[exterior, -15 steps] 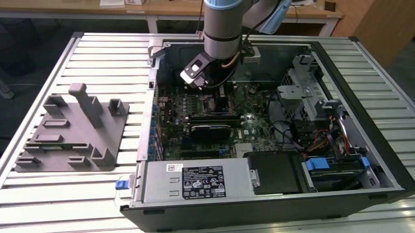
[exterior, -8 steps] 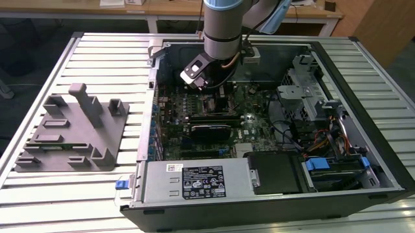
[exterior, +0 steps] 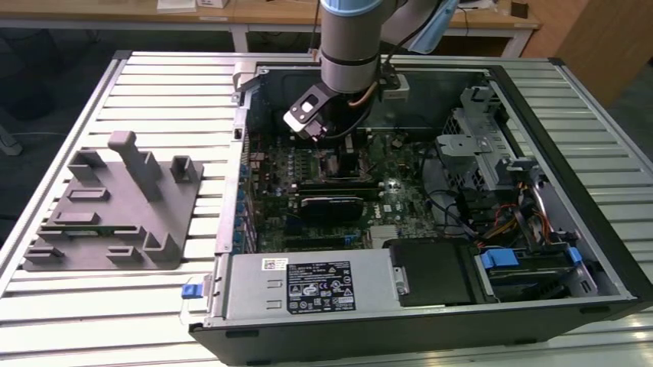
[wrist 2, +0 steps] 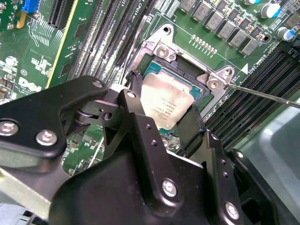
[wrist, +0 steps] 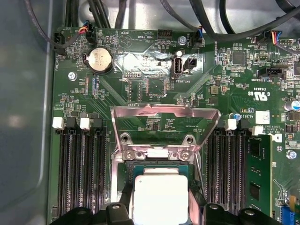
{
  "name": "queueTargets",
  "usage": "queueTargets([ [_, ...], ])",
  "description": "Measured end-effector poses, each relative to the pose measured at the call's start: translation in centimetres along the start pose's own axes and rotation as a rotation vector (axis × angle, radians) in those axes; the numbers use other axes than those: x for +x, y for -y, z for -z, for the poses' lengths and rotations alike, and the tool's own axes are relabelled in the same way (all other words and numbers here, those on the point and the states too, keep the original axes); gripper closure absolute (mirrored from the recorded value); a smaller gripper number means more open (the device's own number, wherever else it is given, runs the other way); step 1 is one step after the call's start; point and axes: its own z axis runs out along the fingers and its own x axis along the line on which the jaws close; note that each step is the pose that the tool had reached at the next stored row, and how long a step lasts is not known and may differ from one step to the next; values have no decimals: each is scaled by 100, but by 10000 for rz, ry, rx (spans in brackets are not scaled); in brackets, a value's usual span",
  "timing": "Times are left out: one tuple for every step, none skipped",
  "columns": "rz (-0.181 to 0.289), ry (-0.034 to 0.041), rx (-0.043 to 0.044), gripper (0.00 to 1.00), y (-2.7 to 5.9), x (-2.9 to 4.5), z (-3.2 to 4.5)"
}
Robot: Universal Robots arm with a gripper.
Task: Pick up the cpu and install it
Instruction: 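Place the cpu into insertion slot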
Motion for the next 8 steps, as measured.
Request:
queueTargets([
  [1,-1,0,46,0,1,0],
  [0,-1,0,46,0,2,-1],
  [0,0,0,46,0,2,-1],
  [0,-1,0,46,0,2,-2],
  [0,-1,0,46,0,2,-2],
  [0,-1,0,46,0,2,-2],
  [0,-1,0,46,0,2,-2],
  [-1,-1,0,46,0,2,-2],
])
